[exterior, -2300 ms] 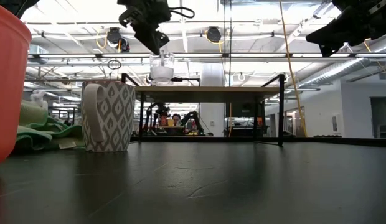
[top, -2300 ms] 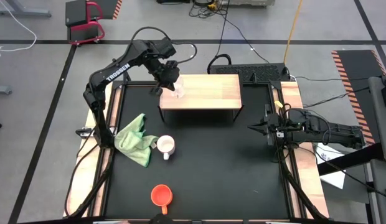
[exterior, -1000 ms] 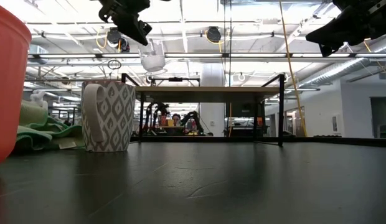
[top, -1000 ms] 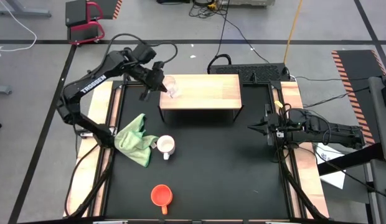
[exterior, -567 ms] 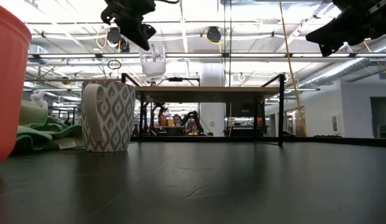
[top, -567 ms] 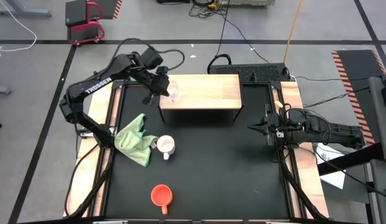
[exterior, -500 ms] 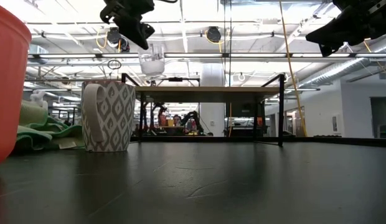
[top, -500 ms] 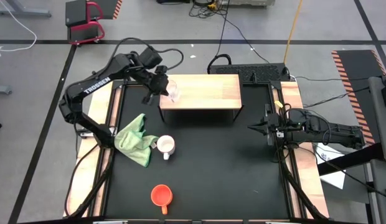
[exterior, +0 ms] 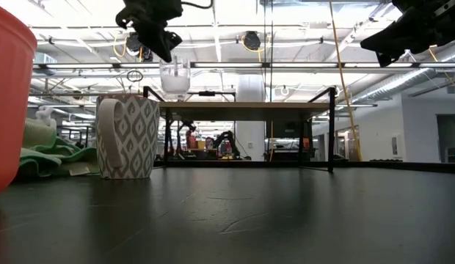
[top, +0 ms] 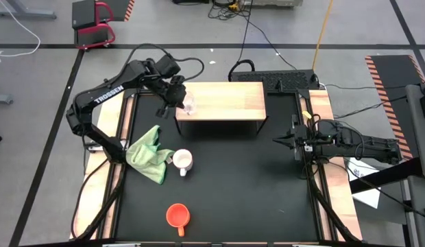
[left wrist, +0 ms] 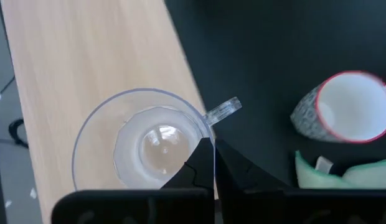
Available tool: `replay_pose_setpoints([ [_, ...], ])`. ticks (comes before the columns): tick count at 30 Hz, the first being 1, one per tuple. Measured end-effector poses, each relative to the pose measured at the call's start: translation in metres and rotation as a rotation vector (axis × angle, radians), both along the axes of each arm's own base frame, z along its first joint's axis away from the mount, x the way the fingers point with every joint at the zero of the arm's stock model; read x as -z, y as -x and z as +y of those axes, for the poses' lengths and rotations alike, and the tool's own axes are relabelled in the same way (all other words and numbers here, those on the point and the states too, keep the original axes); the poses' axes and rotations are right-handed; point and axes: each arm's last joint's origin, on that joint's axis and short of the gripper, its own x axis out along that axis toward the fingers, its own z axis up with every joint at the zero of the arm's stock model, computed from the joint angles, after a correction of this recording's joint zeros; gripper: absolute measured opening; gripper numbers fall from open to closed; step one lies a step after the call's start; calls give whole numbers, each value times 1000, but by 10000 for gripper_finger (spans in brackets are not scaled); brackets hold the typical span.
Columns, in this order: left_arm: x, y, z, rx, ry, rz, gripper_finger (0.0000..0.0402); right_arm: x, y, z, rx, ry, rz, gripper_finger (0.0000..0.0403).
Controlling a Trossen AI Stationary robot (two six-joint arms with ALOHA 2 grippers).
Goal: Stack small to large cups/mugs on shelf
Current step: Put the transparent mug on the shelf
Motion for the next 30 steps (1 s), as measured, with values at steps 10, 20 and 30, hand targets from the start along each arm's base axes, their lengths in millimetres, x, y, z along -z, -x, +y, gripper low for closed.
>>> replay_pose_setpoints([
  [10, 4, -4, 0, -13, -18, 35, 0, 0, 0, 0, 0, 0, 0, 0],
  [20, 5, -3, -3, -9, 14, 43, 0, 0, 0, 0, 0, 0, 0, 0],
  [30, 5, -3, -3, -2, 23, 40, 0, 0, 0, 0, 0, 0, 0, 0],
])
